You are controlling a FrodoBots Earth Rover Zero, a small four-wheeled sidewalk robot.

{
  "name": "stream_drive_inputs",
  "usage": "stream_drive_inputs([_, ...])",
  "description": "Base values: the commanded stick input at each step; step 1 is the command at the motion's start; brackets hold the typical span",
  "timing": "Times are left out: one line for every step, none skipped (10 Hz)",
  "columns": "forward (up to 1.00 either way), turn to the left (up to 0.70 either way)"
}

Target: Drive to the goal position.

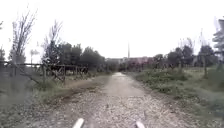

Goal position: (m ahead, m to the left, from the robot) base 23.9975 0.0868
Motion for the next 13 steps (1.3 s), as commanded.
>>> stream_drive_inputs([0.7, 0.0])
stream_drive_inputs([0.7, 0.0])
stream_drive_inputs([0.7, 0.0])
stream_drive_inputs([0.7, 0.0])
stream_drive_inputs([0.7, 0.0])
stream_drive_inputs([0.7, 0.0])
stream_drive_inputs([0.7, 0.0])
stream_drive_inputs([0.7, 0.0])
stream_drive_inputs([0.7, 0.0])
stream_drive_inputs([0.7, -0.03])
stream_drive_inputs([0.7, -0.07])
stream_drive_inputs([0.7, -0.17])
stream_drive_inputs([0.7, 0.0])
